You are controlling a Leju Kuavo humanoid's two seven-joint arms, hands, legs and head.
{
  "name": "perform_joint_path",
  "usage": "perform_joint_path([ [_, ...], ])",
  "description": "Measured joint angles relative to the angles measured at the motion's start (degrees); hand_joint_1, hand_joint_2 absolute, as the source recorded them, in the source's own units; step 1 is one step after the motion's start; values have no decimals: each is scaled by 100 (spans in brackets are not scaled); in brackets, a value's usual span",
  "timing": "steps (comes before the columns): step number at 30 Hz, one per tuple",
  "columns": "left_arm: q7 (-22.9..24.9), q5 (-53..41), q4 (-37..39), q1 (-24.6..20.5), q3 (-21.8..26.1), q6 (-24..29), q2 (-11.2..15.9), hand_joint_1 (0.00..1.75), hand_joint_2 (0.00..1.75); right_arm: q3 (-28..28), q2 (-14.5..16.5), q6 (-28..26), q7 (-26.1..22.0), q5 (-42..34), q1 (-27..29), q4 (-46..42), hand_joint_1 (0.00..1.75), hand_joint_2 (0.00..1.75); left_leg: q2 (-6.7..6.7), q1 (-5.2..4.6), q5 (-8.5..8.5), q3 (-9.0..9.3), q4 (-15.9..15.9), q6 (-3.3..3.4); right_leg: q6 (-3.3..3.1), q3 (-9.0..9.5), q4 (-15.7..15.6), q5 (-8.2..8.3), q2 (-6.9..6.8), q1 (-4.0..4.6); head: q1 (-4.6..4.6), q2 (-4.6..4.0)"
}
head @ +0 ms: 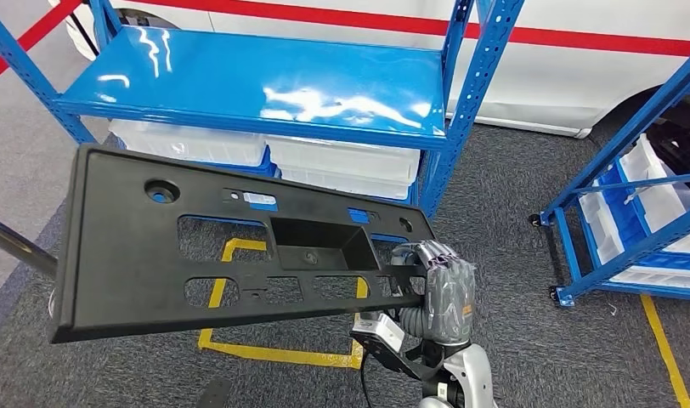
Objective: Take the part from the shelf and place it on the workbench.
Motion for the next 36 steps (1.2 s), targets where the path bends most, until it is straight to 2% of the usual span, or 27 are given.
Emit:
perform_joint_path([
  [2, -3, 1, 0, -1, 2, -1, -1, 0, 175, -23, 1, -3, -16, -21, 9, -1, 175, 175, 7, -13, -29, -24, 16, -46, -16, 26, -109, 14, 8, -41, 0, 1],
  [3, -5, 1, 0, -1, 2, -1, -2, 0, 175, -35, 2, -5, -22, -28, 9, -2, 175, 175, 0, -15, -110, -67, 108, -72, -31, 46, -165, 30, 8, -69, -4, 1],
  [4, -7, 2, 0, -2, 3, 0, -2, 0, 175, -44, 3, -5, -28, -34, 9, -2, 175, 175, -13, -12, -252, -160, 313, -99, -44, 60, -213, 48, 9, -96, -6, 0],
  [6, -9, 7, 0, 1, 3, 0, -2, 0, 175, -51, 4, -5, -32, -43, 18, -1, 175, 175, -32, 26, -616, -474, 1013, -152, -63, 46, -219, 65, 12, -105, -9, 0],
  [7, -10, 9, 0, 7, 4, -1, -2, 0, 175, -54, 4, -5, -32, -50, 29, -1, 175, 175, -32, 44, -736, -626, 1352, -180, -63, 35, -210, 65, 21, -106, -8, -1],
  [8, -11, 10, 0, 13, 6, -2, -1, 0, 175, -58, 4, -7, -33, -60, 44, 0, 175, 175, -31, 63, -757, -708, 1539, -205, -61, 28, -196, 64, 32, -110, -9, 0],
  [9, -15, 11, 0, 18, 8, -3, 2, 0, 175, -67, 4, -9, -34, -72, 59, 0, 175, 175, -31, 83, -662, -686, 1504, -226, -54, 24, -178, 60, 47, -117, -9, 0],
  [10, -20, 13, 0, 21, 10, -5, 5, 0, 175, -77, 4, -11, -36, -86, 73, 0, 175, 175, -32, 103, -474, -560, 1255, -245, -40, 23, -153, 51, 67, -129, -9, 0],
  [12, -31, 15, 2, 22, 11, -11, 10, 0, 175, -102, 4, -18, -38, -107, 89, -2, 175, 175, -89, 135, -137, -198, 503, -279, 22, 1, -76, 17, 108, -142, -11, 0],
  [13, -37, 18, 4, 20, 11, -15, 10, 0, 175, -116, 3, -22, -42, -113, 95, -5, 175, 175, -133, 138, -64, -80, 251, -273, 62, -27, -37, 10, 128, -140, -14, 0],
  [14, -42, 21, 7, 20, 12, -19, 10, 0, 175, -128, 3, -27, -46, -118, 103, -12, 175, 175, -174, 133, -57, -33, 131, -260, 100, -59, -9, 12, 144, -132, -15, -1],
  [16, -49, 30, 9, 28, 15, -25, 11, 0, 175, -159, 2, -34, -57, -125, 134, -27, 175, 175, -195, 116, -57, -51, 125, -195, 169, -103, -2, 47, 173, -125, -17, 0],
  [18, -52, 40, 9, 35, 19, -26, 11, 0, 175, -206, 1, -40, -63, -134, 179, -39, 175, 175, -161, 123, -11, -62, 93, -108, 224, -142, 77, -29, 157, -145, -15, 1],
  [20, -56, 48, 9, 34, 21, -26, 13, 0, 175, -258, 0, -59, -71, -150, 218, -60, 175, 175, -117, 128, 31, -81, 65, -26, 259, -348, 546, -345, 117, -162, -13, -1],
  [22, -59, 52, 9, 44, 25, -26, 16, 0, 175, -304, 0, -104, -95, -182, 267, -79, 175, 175, -74, 108, 44, -110, 66, 8, 283, -677, 1292, -700, 104, -163, -14, -2],
  [23, -61, 56, 9, 51, 29, -23, 16, 0, 175, -330, 0, -132, -118, -211, 307, -88, 175, 175, -52, 99, 46, -117, 68, 14, 286, -774, 1533, -761, 102, -163, -13, -2],
  [24, -63, 60, 9, 56, 33, -20, 16, 0, 175, -356, 0, -158, -149, -249, 353, -103, 175, 175, -37, 91, 46, -119, 71, 14, 278, -768, 1562, -710, 99, -162, -13, -1],
  [25, -67, 65, 9, 59, 36, -15, 16, 0, 175, -382, 0, -181, -198, -298, 400, -128, 175, 175, -25, 86, 45, -115, 73, 13, 257, -646, 1357, -557, 90, -156, -12, -1],
  [27, -75, 73, 9, 61, 40, -5, 14, 0, 175, -449, 10, -216, -366, -413, 486, -215, 175, 175, -11, 74, 41, -100, 75, 3, 178, -224, 581, -200, 34, -121, -13, 0],
  [28, -79, 75, 10, 62, 42, -1, 14, 0, 175, -489, 29, -230, -489, -473, 523, -266, 175, 175, -4, 66, 40, -102, 79, -11, 140, -61, 258, -100, 0, -93, -12, 0],
  [29, -81, 77, 10, 64, 44, 4, 13, 0, 175, -538, 63, -237, -636, -542, 571, -323, 175, 175, 5, 58, 42, -110, 83, -31, 112, 22, 70, -68, -27, -69, -14, 1],
  [31, -83, 80, 11, 74, 48, 14, 14, 0, 175, -668, 170, -244, -946, -682, 700, -440, 175, 175, 33, 47, 57, -125, 75, -81, 90, 28, -21, -80, -29, -44, -13, 0],
  [33, -90, 99, 11, 86, 51, 26, 15, 0, 175, -817, 301, -247, -1190, -789, 840, -546, 175, 175, 37, 50, -12, -148, 122, -138, 48, 40, -79, -50, -13, -82, -14, 0],
  [34, -94, 111, 11, 90, 52, 32, 15, 0, 175, -882, 358, -250, -1256, -816, 889, -586, 175, 175, 21, 50, -125, -203, 259, -164, 20, 48, -110, -28, -7, -102, -16, -1],
  [36, -99, 127, 11, 101, 58, 39, 16, 0, 175, -986, 444, -259, -1310, -835, 965, -637, 175, 175, -17, 56, -491, -453, 859, -203, -20, 43, -131, -2, 11, -118, -17, -1],
])
